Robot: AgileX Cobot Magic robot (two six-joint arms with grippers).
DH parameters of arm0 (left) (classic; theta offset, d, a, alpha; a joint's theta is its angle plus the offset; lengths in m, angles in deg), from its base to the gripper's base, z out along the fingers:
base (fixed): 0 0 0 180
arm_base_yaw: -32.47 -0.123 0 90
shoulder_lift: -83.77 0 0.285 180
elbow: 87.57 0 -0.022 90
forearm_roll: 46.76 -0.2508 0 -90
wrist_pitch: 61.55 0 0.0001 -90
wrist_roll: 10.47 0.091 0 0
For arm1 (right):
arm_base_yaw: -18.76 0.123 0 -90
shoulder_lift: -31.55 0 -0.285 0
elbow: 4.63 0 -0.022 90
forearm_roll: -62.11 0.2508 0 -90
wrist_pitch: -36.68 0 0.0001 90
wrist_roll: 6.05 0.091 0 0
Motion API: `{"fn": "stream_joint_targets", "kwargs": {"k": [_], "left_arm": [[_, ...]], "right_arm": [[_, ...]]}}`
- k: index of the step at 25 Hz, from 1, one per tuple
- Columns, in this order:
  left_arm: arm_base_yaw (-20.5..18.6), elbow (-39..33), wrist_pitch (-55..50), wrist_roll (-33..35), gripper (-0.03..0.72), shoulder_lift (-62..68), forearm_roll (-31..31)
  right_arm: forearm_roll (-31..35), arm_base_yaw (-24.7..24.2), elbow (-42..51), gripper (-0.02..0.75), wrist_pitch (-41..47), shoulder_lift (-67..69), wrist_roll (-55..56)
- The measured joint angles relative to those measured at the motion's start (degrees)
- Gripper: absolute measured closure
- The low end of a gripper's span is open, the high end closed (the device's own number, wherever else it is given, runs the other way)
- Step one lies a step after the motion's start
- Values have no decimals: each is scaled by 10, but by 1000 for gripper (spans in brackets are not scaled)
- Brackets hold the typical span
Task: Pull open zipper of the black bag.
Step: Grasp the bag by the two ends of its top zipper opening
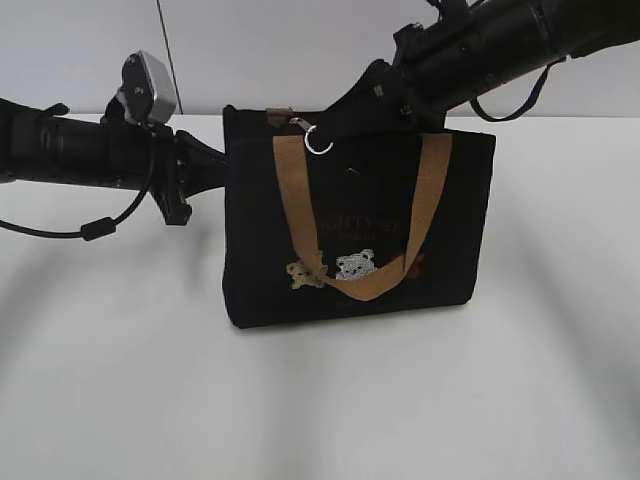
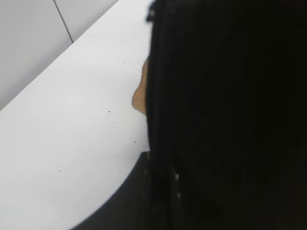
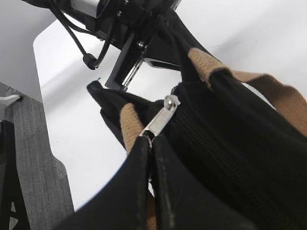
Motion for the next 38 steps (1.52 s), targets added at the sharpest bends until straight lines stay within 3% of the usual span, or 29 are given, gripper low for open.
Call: {"fn": "stream_joint_targets", "kwargs": {"k": [14, 23, 38], "left_arm": [[0, 0, 0, 0, 671, 0, -2], [0, 0, 0, 0, 671, 0, -3], [0, 0, 1, 0, 671, 0, -2]], "right_arm": [[2, -32, 0, 752, 15, -10, 16], [-52, -36, 0, 752, 15, -11, 38], [-113, -141, 0, 752, 37, -57, 71]]}}
